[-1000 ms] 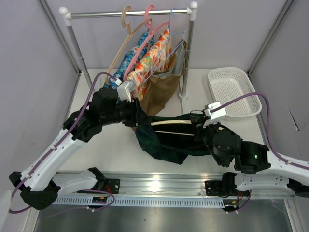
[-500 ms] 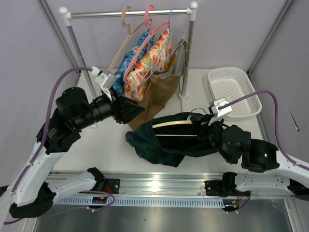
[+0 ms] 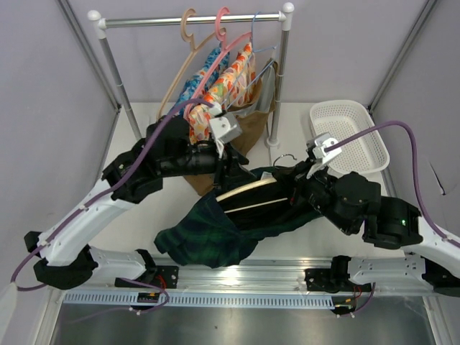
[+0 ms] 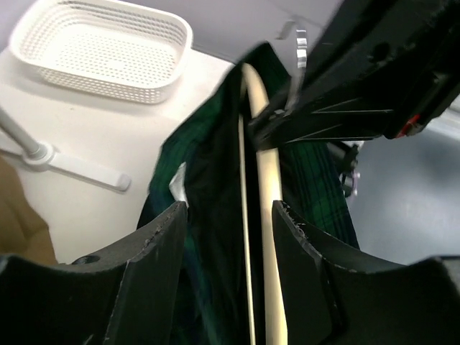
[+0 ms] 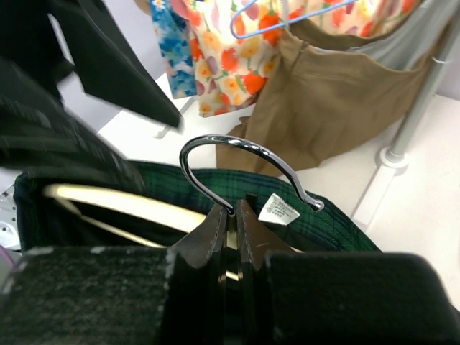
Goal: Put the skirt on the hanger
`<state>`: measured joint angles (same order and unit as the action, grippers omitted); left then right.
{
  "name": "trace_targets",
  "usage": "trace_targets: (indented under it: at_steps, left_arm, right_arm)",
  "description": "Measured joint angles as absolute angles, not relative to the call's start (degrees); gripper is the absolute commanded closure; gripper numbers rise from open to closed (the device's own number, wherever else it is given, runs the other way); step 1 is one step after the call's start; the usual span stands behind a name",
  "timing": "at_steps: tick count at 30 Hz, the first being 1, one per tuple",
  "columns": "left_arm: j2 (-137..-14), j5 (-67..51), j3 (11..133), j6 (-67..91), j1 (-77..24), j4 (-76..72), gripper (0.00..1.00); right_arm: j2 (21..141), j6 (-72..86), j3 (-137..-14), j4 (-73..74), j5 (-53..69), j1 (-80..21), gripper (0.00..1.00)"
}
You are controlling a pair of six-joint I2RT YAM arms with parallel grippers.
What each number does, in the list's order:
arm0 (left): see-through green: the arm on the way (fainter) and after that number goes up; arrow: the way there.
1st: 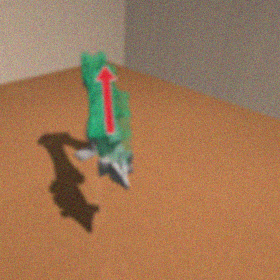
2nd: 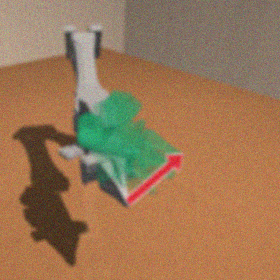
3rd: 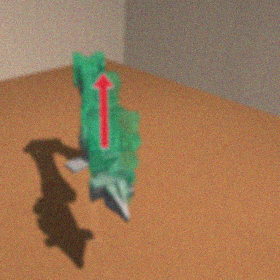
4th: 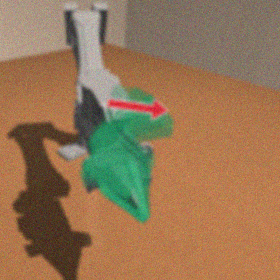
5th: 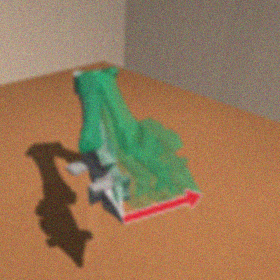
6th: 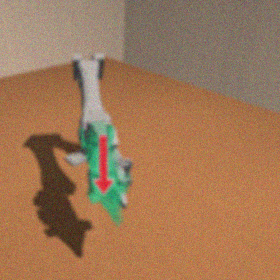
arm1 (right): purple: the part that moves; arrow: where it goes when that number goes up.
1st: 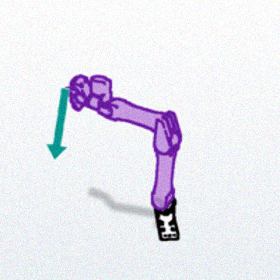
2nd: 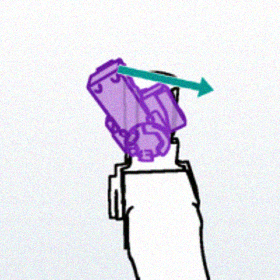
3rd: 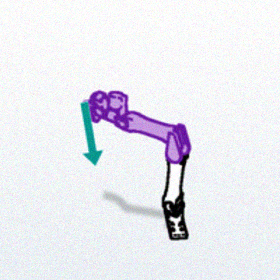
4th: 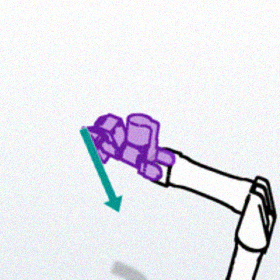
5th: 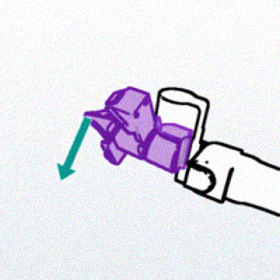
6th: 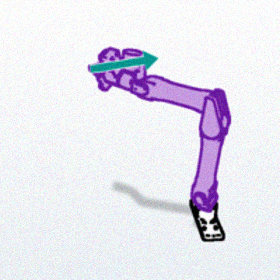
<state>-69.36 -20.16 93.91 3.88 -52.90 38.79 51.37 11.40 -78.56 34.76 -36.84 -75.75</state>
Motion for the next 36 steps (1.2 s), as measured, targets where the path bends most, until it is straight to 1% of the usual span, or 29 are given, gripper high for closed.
trace_targets:
  at_steps: [5,17,25,27,31,32,33,35,36]
  left_arm:
    - [-71.3,-19.2,94.9,0.7,-57.7,40.4,0.44]
    - [-71.3,-14.9,94.9,-0.5,-61.5,41.3,0.44]
    - [-71.3,-11.4,92.1,-0.5,-63.5,41.4,0.45]
    - [-71.3,-10.6,91.4,-0.5,-63.7,41.3,0.48]
    - [-71.2,-10.1,89.8,-0.6,-63.7,41.3,0.61]
    - [-71.2,-9.7,89.6,-0.5,-63.7,41.3,0.63]
    - [-71.2,-9.4,89.5,-0.5,-63.7,41.3,0.67]
    - [-70.9,-8.8,89.0,-0.5,-63.7,41.2,0.71]
    - [-70.7,-8.6,88.7,-0.5,-63.7,41.1,0.76]
  right_arm:
    - [53.5,12.0,-79.9,36.0,-33.8,-74.4,1.00]
    - [56.1,13.3,-82.2,37.8,-29.9,-71.9,1.00]
    - [57.2,13.5,-82.8,37.9,-28.6,-71.5,1.00]
    - [57.4,13.5,-82.8,37.9,-28.2,-71.4,1.00]
    - [57.5,13.5,-82.8,37.9,-27.9,-71.3,1.00]
    - [57.5,13.5,-82.9,38.0,-27.9,-71.2,1.00]
    - [57.5,13.5,-82.9,38.0,-27.7,-71.1,1.00]
    - [57.5,13.5,-83.0,38.1,-27.5,-71.1,1.00]
    - [57.5,13.5,-83.0,38.1,-27.4,-71.1,1.00]
